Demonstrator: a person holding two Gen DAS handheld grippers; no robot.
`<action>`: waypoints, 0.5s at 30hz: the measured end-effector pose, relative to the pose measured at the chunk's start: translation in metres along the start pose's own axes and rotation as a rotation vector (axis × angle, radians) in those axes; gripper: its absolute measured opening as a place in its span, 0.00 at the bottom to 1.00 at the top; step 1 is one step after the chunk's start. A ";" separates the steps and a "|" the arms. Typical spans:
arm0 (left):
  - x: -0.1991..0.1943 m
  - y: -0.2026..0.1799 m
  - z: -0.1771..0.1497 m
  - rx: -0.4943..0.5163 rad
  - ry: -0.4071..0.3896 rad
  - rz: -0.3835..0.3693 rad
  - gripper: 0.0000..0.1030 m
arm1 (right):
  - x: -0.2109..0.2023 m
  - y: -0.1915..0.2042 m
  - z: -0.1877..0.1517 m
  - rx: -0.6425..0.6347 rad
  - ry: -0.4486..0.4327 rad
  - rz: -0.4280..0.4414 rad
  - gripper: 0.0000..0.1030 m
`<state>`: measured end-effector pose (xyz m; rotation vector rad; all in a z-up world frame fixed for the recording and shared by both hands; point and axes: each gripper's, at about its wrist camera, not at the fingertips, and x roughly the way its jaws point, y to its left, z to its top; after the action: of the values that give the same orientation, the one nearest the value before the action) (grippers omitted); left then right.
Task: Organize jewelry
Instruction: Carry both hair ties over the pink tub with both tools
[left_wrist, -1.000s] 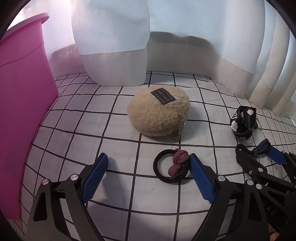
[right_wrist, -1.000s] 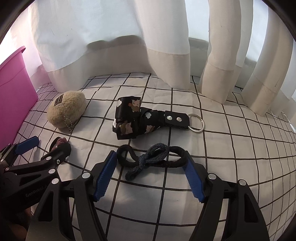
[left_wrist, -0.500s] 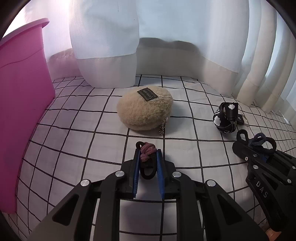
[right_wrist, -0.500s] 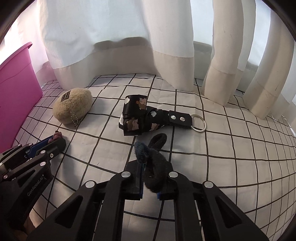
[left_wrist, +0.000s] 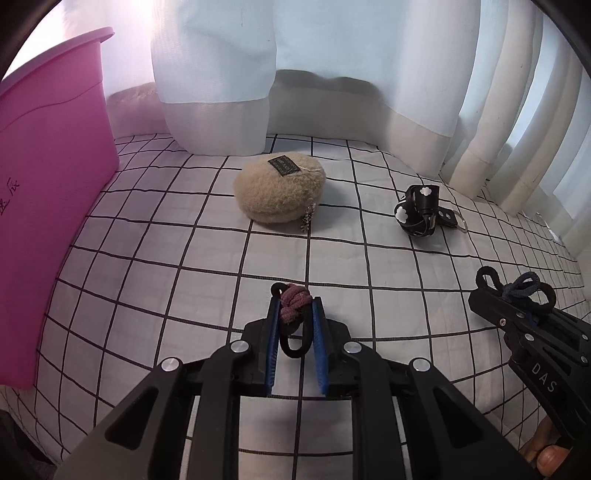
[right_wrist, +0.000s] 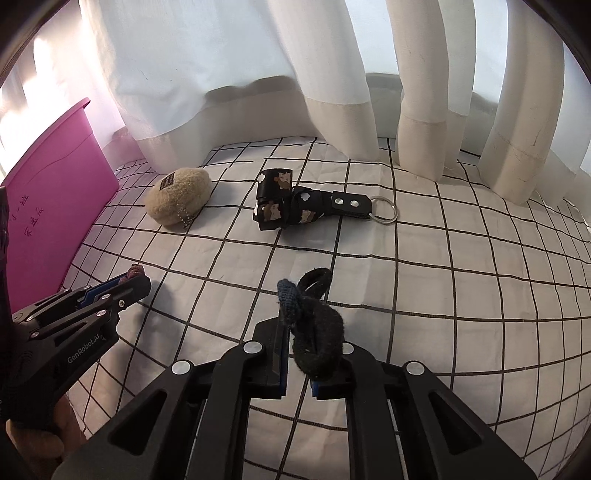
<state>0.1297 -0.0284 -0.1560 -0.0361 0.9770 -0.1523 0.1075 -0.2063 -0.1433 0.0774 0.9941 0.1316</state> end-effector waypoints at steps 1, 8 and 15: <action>-0.007 -0.002 0.000 0.002 0.000 0.001 0.16 | -0.008 0.000 0.001 -0.013 0.002 0.001 0.08; -0.074 -0.012 0.018 -0.022 -0.047 0.036 0.16 | -0.074 0.009 0.020 -0.065 -0.033 0.064 0.08; -0.161 -0.007 0.047 -0.053 -0.205 0.098 0.16 | -0.136 0.037 0.053 -0.168 -0.139 0.151 0.08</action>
<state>0.0793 -0.0140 0.0037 -0.0508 0.7764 -0.0313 0.0759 -0.1899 0.0025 0.0072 0.8348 0.3437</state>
